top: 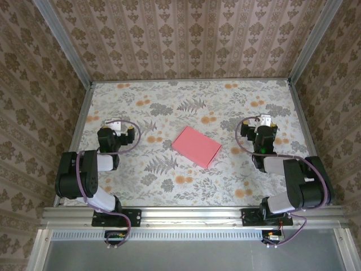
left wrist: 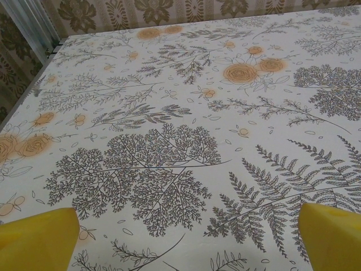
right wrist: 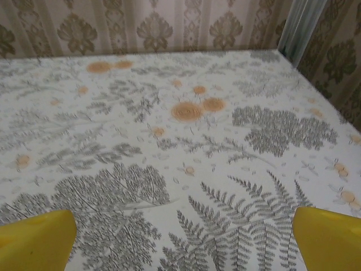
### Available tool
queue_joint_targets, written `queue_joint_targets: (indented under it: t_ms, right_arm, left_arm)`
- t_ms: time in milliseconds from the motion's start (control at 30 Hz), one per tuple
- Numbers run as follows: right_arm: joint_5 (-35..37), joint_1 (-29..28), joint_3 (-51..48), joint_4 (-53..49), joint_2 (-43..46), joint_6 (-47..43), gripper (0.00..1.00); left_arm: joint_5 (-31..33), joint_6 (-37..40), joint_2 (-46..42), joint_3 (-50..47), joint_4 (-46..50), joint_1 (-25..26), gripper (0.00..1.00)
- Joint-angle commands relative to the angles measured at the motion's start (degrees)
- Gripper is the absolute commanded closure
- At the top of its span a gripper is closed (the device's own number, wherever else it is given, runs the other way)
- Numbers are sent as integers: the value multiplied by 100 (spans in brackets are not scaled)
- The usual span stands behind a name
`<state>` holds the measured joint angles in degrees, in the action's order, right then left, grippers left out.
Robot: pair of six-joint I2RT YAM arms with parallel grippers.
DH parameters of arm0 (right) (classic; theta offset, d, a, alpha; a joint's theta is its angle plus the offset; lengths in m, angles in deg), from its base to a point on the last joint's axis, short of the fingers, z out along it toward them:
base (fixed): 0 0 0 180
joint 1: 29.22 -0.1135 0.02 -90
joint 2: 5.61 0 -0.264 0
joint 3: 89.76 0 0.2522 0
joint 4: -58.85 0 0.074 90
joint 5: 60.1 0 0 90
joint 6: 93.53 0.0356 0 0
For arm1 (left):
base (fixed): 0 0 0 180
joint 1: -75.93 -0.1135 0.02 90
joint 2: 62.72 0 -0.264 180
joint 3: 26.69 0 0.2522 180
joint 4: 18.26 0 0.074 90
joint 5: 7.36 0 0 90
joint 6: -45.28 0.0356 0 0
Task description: Fold the paper box
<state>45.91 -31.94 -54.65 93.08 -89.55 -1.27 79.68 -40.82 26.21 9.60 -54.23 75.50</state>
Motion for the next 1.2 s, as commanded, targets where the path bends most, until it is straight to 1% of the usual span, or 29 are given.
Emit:
queue_joint_targets:
  t_ms: [0, 100, 467, 500, 567, 667, 733, 767, 1167]
  right_arm:
    - [-485, 49, -146, 675, -307, 95, 0]
    - [-530, 59, 125, 194, -366, 85, 0]
    - [-475, 70, 123, 229, -360, 110, 0]
    - [-555, 70, 109, 249, -361, 89, 0]
    - [-1198, 160, 40, 348, -345, -56, 0]
    - [-1468, 254, -32, 460, -347, -42, 0]
    - [-1324, 250, 276, -69, -377, 0, 0]
    - [-1289, 228, 199, 88, -370, -17, 0]
    - [-1277, 230, 207, 62, -366, -13, 0]
  left_arm:
    - [30, -82, -6, 24, -187, 3, 0]
    - [32, -80, -14, 29, -190, 4, 0]
    - [57, -48, -3, 35, -159, 43, 0]
    - [58, -47, -5, 42, -159, 43, 0]
    - [58, -47, -9, 33, -159, 43, 0]
    - [60, -46, -6, 33, -159, 43, 0]
    - [65, -39, -12, 33, -159, 43, 0]
    - [64, -39, -10, 33, -159, 43, 0]
    - [68, -39, -12, 33, -163, 43, 0]
